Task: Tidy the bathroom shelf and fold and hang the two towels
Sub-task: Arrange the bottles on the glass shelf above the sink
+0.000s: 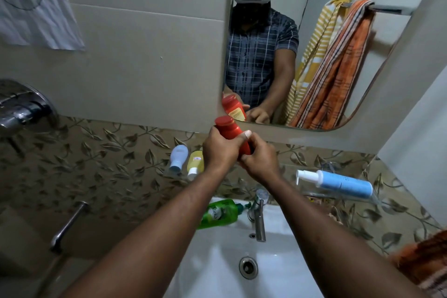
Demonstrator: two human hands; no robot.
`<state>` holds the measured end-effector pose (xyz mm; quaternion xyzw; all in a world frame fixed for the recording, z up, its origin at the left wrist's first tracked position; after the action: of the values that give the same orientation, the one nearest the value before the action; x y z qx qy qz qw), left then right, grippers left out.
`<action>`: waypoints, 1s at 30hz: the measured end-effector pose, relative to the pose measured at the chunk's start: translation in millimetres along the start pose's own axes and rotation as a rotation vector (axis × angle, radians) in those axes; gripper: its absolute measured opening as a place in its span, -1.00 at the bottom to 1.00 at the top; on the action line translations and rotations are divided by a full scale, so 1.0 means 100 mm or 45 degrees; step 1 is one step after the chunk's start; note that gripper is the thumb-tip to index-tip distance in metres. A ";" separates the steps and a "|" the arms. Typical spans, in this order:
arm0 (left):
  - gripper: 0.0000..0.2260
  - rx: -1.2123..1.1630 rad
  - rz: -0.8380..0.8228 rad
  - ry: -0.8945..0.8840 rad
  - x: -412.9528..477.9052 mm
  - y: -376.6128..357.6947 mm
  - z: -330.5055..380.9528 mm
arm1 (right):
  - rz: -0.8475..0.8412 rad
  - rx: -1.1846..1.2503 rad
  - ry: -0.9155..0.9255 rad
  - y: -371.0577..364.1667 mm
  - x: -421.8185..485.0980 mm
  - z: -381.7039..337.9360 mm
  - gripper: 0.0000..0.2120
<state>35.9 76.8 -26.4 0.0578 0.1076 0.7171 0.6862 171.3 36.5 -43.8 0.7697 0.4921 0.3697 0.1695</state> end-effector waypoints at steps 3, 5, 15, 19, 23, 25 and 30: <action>-0.61 0.044 -0.051 -0.077 0.01 0.04 0.04 | -0.016 -0.075 0.053 0.04 -0.02 0.01 -0.68; -0.80 0.052 -0.100 -0.132 0.05 0.10 0.05 | -0.099 -0.020 0.052 0.05 -0.01 0.04 -0.60; -0.59 0.056 -0.648 -0.263 0.18 0.11 0.14 | -0.146 0.083 -0.054 0.01 0.05 -0.01 -0.51; -0.62 0.333 -0.448 -0.344 0.22 0.14 -0.02 | -0.047 0.138 -0.070 -0.05 0.02 0.00 -0.55; -0.60 0.384 -0.377 -0.335 0.24 0.18 -0.14 | -0.044 0.116 -0.062 -0.11 0.05 -0.02 -0.53; -0.61 0.407 -0.357 -0.347 0.24 0.20 -0.12 | -0.052 0.115 -0.067 -0.13 0.05 -0.02 -0.53; -0.57 0.497 -0.307 -0.400 0.22 0.25 -0.05 | -0.064 0.129 -0.085 -0.18 0.05 -0.01 -0.52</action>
<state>9.5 97.5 -27.1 0.2861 0.1423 0.5781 0.7508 161.1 49.3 -52.3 0.7766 0.5234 0.3141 0.1559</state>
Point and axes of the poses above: each hand's wrist, its own x-axis towards the middle knuckle, its own y-axis out of the back of the hand, z = x × y, the point moved 5 cm from there along x, towards the middle knuckle, and after that the axes turned 9 degrees about y, right-handed, at the moved point
